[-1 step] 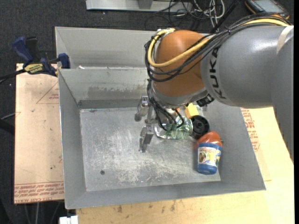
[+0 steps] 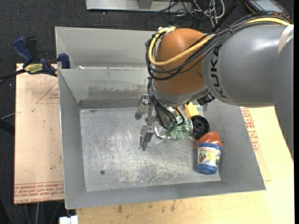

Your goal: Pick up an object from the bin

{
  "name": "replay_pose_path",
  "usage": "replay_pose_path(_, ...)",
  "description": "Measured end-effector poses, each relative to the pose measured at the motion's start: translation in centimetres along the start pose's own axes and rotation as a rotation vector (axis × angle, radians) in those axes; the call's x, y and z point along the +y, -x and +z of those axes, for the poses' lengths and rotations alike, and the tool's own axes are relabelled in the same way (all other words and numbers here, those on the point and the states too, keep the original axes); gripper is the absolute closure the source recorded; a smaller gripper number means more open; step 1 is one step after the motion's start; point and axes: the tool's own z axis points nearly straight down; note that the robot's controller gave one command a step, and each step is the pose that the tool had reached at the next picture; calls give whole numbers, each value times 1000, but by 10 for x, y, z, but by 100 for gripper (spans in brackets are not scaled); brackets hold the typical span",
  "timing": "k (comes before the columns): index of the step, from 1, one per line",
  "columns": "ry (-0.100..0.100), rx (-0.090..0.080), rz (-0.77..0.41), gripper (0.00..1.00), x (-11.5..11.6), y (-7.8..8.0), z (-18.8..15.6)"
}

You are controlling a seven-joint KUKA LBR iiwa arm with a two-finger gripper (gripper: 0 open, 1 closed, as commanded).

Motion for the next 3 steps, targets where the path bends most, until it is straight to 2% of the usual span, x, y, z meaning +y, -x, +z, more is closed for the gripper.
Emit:
replay_pose_path(1, 0, -1, -106, 0, -66, 18, 31)
replay_pose_path(2, 0, -4, -273, 0, -109, 58, 49)
replay_pose_path(3, 0, -1, -220, 0, -152, 40, 43)
